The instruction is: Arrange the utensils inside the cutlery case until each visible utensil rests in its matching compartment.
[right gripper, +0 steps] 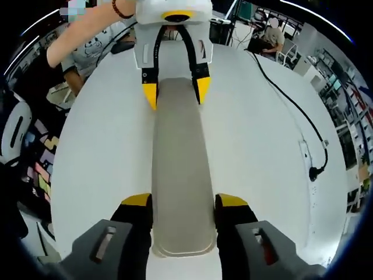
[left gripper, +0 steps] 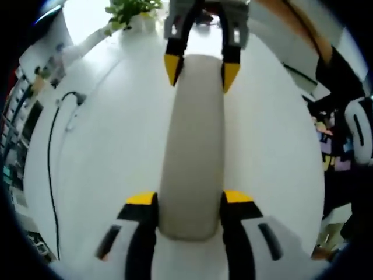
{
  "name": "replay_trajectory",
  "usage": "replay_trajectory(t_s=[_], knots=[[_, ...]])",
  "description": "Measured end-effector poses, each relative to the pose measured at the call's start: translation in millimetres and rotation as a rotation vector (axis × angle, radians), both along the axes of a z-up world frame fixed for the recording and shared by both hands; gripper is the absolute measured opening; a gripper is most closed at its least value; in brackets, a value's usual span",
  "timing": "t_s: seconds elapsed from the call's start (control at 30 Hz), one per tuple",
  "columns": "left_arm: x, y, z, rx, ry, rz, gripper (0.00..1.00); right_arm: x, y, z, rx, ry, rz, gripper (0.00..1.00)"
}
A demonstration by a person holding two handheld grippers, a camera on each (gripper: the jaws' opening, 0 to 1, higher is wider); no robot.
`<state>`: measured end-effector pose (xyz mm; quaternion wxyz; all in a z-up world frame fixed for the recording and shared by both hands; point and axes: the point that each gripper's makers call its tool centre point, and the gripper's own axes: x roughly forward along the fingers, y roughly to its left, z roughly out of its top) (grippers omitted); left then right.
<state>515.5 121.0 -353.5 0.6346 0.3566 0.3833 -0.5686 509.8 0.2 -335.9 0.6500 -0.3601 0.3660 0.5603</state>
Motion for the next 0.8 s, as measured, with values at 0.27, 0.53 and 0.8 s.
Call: replay_trajectory(t_s=[0.27,0.53,0.8], knots=[[-36.0,-14,1.3,-0.028,0.009,-0.024,0.44,-42,-10,-0.7,0.105,0.013,-0.012,0.43],[-56.1,-22,-10.3,-0.025,0.031,-0.041,0.44,-65,-14,-16.0,0.115,0.021,-0.03,0.43],[-71.4,-22,-13.6,-0.016,0.03,-0.042,0.44,-78,-18,-32.4,0.087,0.048,-0.016,0.43]])
